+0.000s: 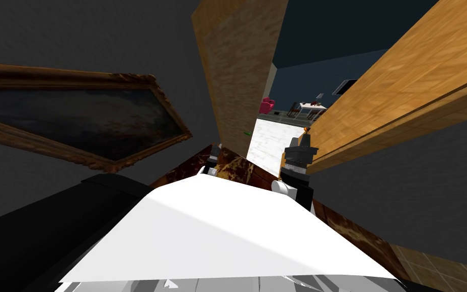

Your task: Push the door open

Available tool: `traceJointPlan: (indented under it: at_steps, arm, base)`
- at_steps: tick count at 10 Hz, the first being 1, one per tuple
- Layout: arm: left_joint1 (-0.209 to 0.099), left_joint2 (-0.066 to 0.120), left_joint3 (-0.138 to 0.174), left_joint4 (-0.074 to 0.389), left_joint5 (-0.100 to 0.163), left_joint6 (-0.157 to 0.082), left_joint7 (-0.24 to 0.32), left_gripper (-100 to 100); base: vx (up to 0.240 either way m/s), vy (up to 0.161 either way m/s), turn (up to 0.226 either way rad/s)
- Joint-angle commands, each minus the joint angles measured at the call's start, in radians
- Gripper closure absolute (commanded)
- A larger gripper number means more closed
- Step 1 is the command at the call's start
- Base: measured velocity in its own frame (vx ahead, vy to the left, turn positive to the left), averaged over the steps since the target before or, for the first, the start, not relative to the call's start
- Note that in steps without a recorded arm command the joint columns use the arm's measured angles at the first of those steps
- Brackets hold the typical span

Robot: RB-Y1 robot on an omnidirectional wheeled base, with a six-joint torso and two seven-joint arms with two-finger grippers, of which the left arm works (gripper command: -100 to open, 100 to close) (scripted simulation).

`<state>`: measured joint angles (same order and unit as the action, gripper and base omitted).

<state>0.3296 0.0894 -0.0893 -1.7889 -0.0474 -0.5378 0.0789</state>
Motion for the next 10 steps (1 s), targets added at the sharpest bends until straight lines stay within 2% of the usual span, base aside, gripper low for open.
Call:
traceJointPlan:
  at_steps: [1, 10]
  arm:
    - [-0.011, 0.005, -0.003, 0.032, 0.003, -0.004, 0.003, -100]
    - [-0.069, 0.011, -0.037, 0.239, 0.008, -0.053, 0.000, -100]
  base:
    - [0.109, 0.002, -0.053]
    - [0.103, -0.008, -0.060]
